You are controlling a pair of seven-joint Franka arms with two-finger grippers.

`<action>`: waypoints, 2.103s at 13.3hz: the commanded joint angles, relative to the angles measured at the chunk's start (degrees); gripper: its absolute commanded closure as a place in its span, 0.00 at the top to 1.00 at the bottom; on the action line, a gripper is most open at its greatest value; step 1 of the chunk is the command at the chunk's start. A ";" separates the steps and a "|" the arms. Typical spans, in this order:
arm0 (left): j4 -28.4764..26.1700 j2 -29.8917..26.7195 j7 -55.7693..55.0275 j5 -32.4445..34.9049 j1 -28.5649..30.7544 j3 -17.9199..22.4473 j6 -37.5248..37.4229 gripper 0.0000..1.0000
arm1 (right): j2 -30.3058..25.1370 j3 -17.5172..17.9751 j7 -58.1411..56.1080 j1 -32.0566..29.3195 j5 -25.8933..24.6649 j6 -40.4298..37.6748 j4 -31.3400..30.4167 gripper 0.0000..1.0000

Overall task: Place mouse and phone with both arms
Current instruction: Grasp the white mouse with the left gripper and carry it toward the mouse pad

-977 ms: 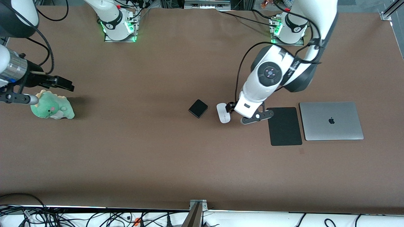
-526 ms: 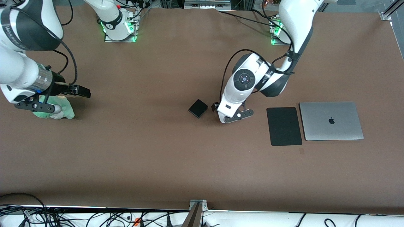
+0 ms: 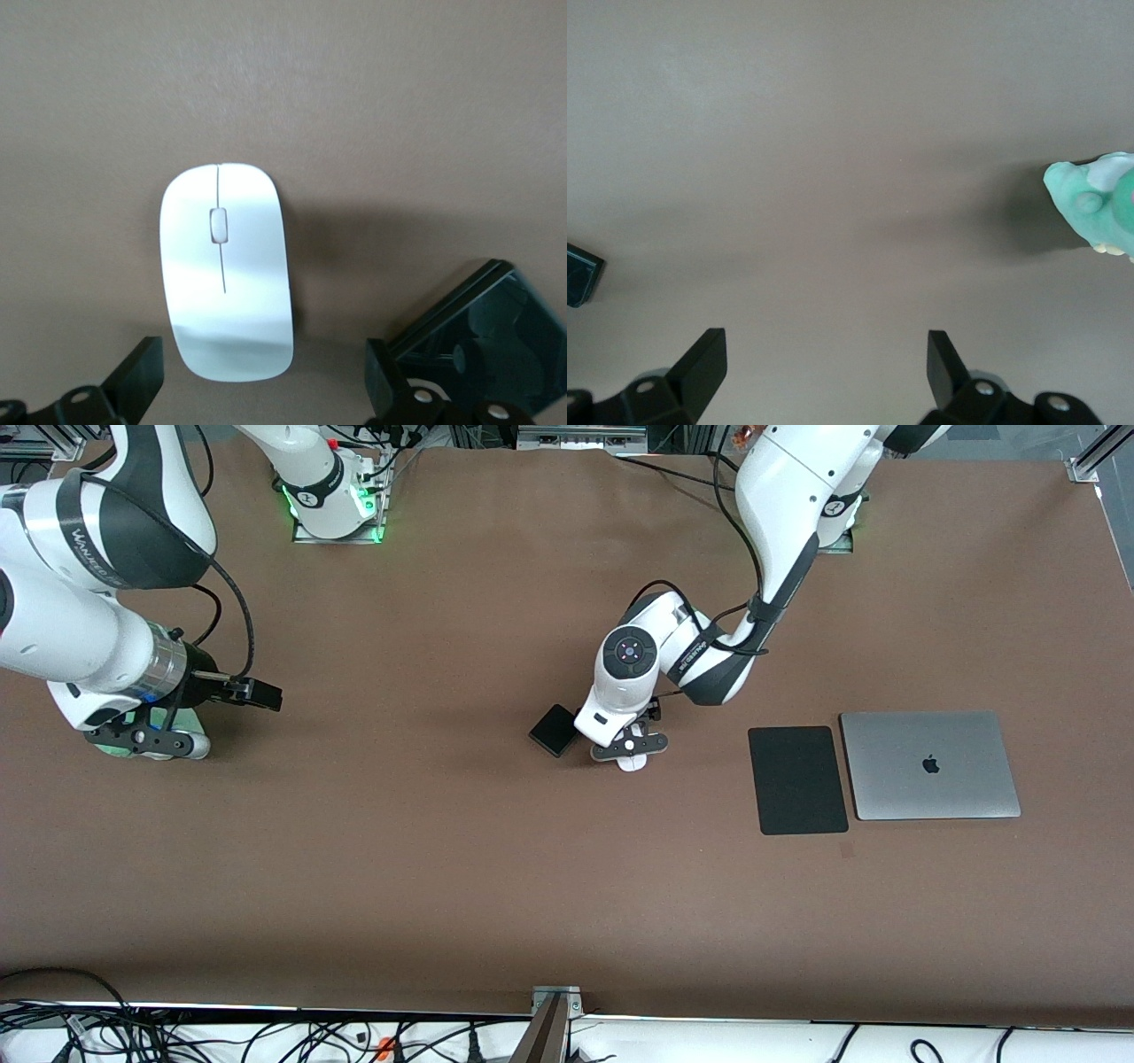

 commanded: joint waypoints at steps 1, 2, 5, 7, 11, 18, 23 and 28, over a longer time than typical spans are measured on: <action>-1.65 -0.47 0.30 1.13 -0.07 0.37 2.02 1.00 | -0.30 -0.03 1.15 0.33 0.88 0.84 -0.54 1.00; -2.18 -0.03 0.30 1.13 -0.07 0.46 3.25 1.00 | -0.30 -0.03 1.15 0.33 0.88 0.84 -0.54 1.00; -4.29 0.24 0.30 1.13 0.02 0.90 6.16 1.00 | -0.30 -0.03 1.15 0.33 0.88 0.84 -0.54 1.00; -4.29 0.24 0.22 1.04 0.02 1.07 6.07 1.00 | -0.30 -0.03 1.15 0.33 0.88 0.84 -0.54 1.00; -4.29 0.24 0.22 0.86 0.02 1.34 5.99 0.98 | -0.30 -0.03 1.15 0.33 0.88 0.84 -0.54 1.00; -4.29 -1.08 5.39 0.95 0.20 2.39 4.93 0.41 | -0.04 -0.03 1.15 0.68 0.88 0.93 -0.54 1.00; -5.86 -5.38 8.91 0.78 4.40 2.66 2.56 0.36 | 0.40 -0.03 1.42 1.56 0.97 1.02 -0.54 1.00; -12.90 -10.13 23.13 0.34 11.96 3.27 2.82 0.37 | 1.80 -0.03 8.51 5.32 0.97 3.21 -0.54 1.00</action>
